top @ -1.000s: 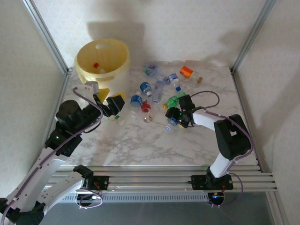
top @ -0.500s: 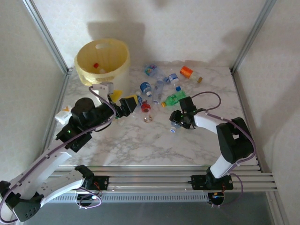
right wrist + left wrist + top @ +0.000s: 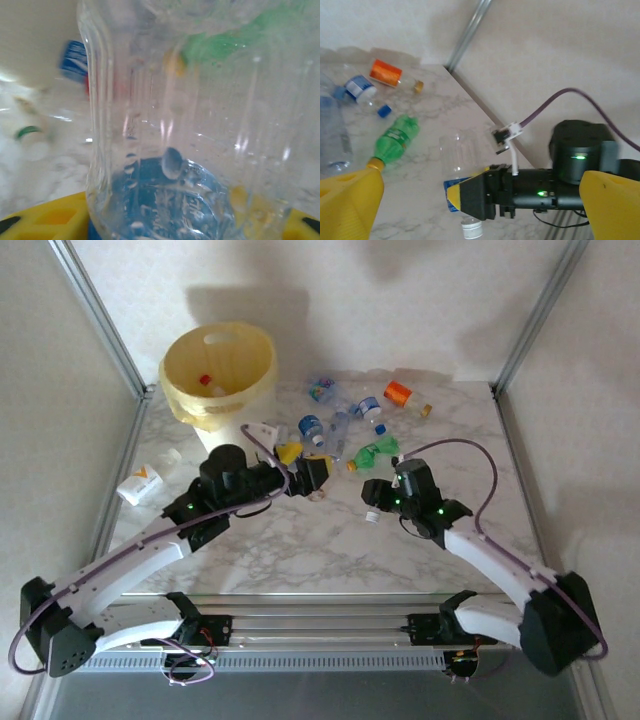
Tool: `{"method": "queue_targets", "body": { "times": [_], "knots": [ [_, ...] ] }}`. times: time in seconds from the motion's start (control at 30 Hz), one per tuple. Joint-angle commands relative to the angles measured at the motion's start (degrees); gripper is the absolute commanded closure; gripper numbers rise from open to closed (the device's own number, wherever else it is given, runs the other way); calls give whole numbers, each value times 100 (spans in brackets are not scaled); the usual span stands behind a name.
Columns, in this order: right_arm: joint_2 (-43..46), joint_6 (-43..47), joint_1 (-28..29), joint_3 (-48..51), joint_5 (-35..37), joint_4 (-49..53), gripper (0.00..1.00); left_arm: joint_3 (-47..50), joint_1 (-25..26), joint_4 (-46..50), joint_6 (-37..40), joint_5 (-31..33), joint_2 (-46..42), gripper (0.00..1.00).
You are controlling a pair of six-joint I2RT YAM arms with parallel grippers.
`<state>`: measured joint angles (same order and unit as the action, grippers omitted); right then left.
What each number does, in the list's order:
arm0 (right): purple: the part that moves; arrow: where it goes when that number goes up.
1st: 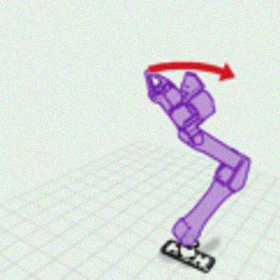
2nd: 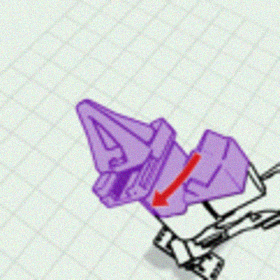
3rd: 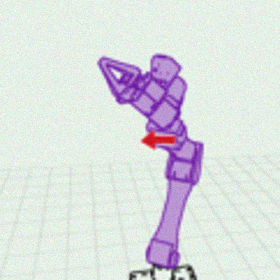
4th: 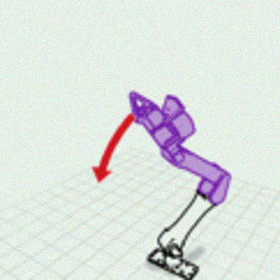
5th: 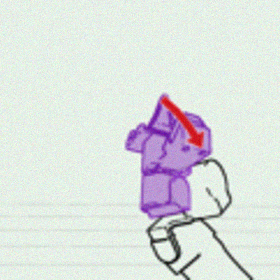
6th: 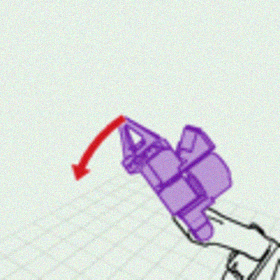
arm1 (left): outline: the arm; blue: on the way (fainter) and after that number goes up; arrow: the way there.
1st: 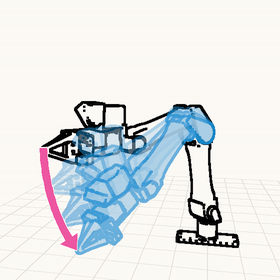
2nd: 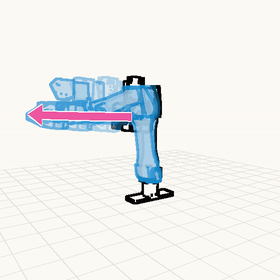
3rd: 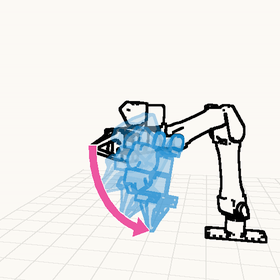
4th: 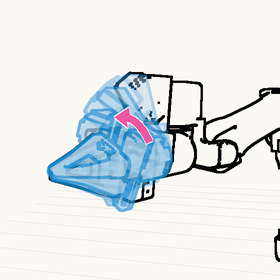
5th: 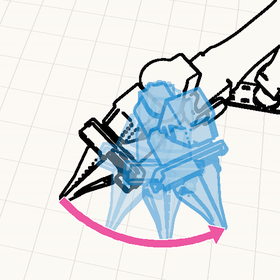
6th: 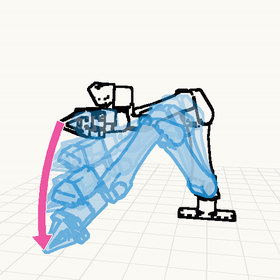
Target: Throw the plastic bottles in the bin
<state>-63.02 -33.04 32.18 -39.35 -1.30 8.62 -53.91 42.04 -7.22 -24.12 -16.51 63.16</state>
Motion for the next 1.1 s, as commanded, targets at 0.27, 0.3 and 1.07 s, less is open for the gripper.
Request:
{"method": "queue_targets", "body": {
  "times": [0.27,0.3,1.07],
  "knots": [
    [1177,1249,1110,366,156,-1073,52,-176,261,-769,-694,-950,1146,0],
    [1178,1287,1246,375,165,-1110,52,-196,268,-788,-727,-1010,1232,0],
    [1008,1555,1709,288,-981,-1547,52,-296,142,-825,-810,-779,1735,35]
  ]
}}
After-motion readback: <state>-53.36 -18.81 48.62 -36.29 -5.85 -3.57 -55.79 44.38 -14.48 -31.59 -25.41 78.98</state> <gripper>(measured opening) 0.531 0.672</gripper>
